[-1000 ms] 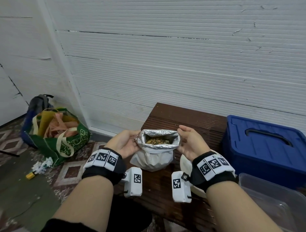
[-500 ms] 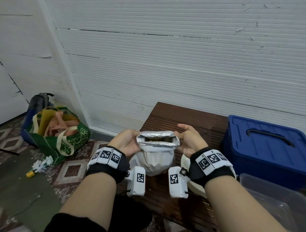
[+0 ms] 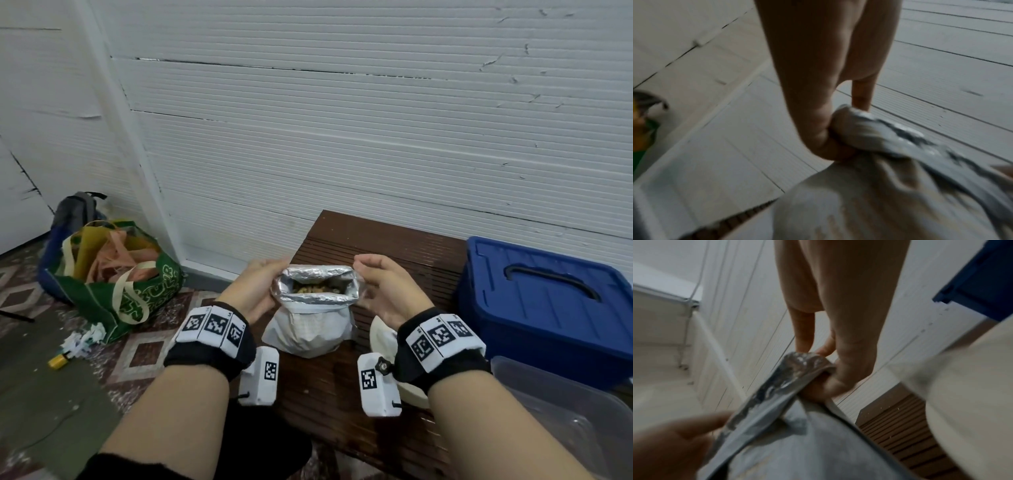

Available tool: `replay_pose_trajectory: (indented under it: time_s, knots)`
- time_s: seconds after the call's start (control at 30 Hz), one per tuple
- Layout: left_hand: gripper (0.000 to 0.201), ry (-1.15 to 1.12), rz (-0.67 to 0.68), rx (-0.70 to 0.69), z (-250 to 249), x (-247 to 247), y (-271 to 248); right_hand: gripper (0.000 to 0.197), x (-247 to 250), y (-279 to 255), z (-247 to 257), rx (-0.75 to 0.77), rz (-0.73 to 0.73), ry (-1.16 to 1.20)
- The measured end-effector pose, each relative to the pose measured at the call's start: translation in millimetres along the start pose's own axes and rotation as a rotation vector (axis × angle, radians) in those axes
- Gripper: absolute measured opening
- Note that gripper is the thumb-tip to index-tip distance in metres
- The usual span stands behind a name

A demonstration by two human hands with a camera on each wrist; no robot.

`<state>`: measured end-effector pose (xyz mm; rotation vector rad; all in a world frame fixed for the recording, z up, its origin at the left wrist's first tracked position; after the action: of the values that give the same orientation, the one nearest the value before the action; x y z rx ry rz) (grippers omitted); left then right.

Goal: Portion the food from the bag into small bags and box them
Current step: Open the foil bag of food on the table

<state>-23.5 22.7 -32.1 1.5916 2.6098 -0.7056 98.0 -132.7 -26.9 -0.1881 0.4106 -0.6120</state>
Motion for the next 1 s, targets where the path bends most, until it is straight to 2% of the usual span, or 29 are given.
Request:
replay_pose_trajectory:
  time_s: [0.1, 0.2, 0.27, 0.3, 0.33, 0.43, 0.5, 0.57, 0.67, 0.77, 0.87, 1.0]
  knots:
    - [0.036, 0.481, -0.122, -0.085, -9, 2, -9, 0.008, -3, -3, 2, 0.050, 0.020, -0.351]
    - [0.023, 0.740, -0.101, -0.228, -15, 0, -17, 0.007, -11, -6, 9, 0.139, 0.073, -0.558]
    - [0.005, 0.927, -0.088, -0.272, -18, -3, -18, 0.011, -15, -2, 11, 0.127, 0.061, -0.769]
    - [0.004, 0.992, -0.082, -0.267, -19, -3, -18, 0.015, -16, 0, 12, 0.100, 0.028, -0.897]
    - [0.012, 1.042, -0.067, -0.246, -19, -3, -17, 0.017, -18, 1, 13, 0.076, -0.008, -1.020]
    - [0.058, 1.113, 0.023, -0.098, -20, -1, -17, 0.005, -28, -2, 22, -0.104, -0.033, -1.315]
    - [0.075, 1.127, 0.091, -0.007, -22, -1, -20, 0.032, -30, -6, 27, -0.220, -0.006, -1.444]
    - [0.081, 1.151, 0.135, 0.047, -23, -2, -22, 0.043, -32, -7, 32, -0.260, -0.007, -1.472]
    - [0.084, 1.178, 0.164, 0.080, -22, -4, -23, 0.047, -33, -5, 30, -0.287, 0.051, -1.455]
    - [0.072, 1.099, 0.135, -0.015, -23, -3, -24, 0.044, -30, -8, 30, -0.255, 0.116, -1.403]
    - [0.054, 1.054, 0.069, -0.128, -27, -2, -29, 0.042, -27, -11, 28, -0.203, 0.133, -1.216]
    - [0.063, 0.994, 0.134, -0.105, -29, -9, -33, 0.055, -29, -6, 29, -0.087, 0.076, -1.053]
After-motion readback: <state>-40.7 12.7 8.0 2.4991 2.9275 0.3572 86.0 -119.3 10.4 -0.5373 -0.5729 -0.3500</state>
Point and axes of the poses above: each hand's wrist, its own y-axis towards the middle knuckle, its own x-axis out of the back of the hand, z = x × y, the point moved 3 cm from there along y, towards the middle knuckle, and after that the axes turned 13 degrees about z, right-handed, at the moved point
